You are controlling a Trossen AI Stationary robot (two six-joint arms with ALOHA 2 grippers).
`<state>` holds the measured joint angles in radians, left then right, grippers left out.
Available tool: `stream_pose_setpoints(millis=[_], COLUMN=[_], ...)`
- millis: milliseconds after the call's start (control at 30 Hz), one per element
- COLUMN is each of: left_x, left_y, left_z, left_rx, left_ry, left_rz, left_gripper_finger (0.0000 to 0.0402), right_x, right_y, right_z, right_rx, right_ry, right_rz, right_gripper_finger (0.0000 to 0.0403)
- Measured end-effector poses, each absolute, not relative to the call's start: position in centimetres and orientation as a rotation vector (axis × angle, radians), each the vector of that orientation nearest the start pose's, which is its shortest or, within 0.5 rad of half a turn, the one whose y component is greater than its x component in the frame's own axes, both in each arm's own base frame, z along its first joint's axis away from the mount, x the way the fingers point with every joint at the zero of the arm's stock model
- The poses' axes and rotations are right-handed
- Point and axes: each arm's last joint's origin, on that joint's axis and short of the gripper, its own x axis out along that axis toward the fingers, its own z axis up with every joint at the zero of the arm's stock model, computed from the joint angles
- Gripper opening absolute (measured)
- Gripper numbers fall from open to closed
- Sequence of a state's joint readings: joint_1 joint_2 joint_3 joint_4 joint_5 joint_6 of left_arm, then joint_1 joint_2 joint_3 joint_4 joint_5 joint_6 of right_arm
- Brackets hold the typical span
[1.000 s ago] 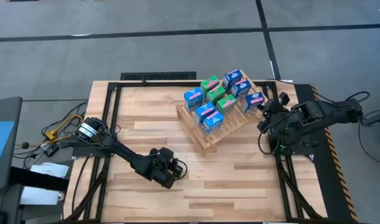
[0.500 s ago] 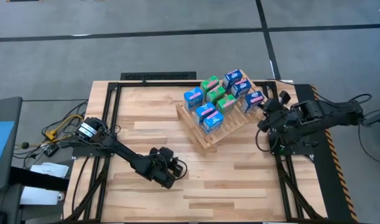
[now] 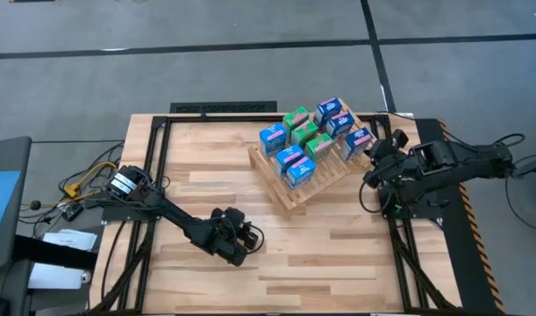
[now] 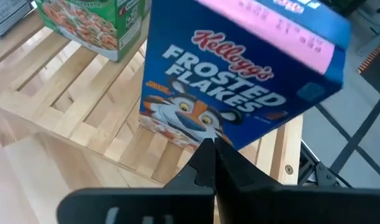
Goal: Stack cereal on shelf
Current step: Put the blue cereal aligned with the other blue cereal boxes on the shelf
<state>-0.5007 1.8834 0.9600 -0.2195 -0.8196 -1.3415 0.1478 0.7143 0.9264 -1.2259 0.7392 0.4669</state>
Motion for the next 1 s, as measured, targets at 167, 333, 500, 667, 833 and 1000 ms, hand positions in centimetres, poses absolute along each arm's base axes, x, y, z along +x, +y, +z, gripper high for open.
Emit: stream_pose_setpoints(millis=[167, 333, 500, 667, 833, 1000], left_x=[30.2, 30.3, 30.4, 30.5, 30.5, 30.5], left_y=[-14.1, -14.0, -13.7, -13.6, -13.6, -13.6], left_z=[11.6, 11.6, 11.6, 11.6, 11.6, 11.6], left_rx=[-0.527, -0.522, -0.526, -0.524, -0.524, -0.523], left_ry=[0.533, 0.533, 0.532, 0.531, 0.531, 0.531], left_rz=[0.774, 0.777, 0.786, 0.79, 0.79, 0.79], left_gripper_finger=[0.0131, 0.0131, 0.0131, 0.0131, 0.0131, 0.0131], right_x=[9.7, 10.0, 10.5, 11.0, 11.7, 12.1], right_y=[-0.5, -0.5, -0.4, -0.4, -0.6, -0.9], right_z=[31.1, 31.4, 31.4, 31.2, 30.9, 30.7], right_rx=[-0.022, -0.054, -0.088, -0.13, -0.181, -0.195], right_ry=[0.77, 0.745, 0.748, 0.782, 0.828, 0.851], right_rz=[-0.731, -0.715, -0.704, -0.696, -0.699, -0.717], right_gripper_finger=[0.0013, 0.0013, 0.0013, 0.0013, 0.0013, 0.0013])
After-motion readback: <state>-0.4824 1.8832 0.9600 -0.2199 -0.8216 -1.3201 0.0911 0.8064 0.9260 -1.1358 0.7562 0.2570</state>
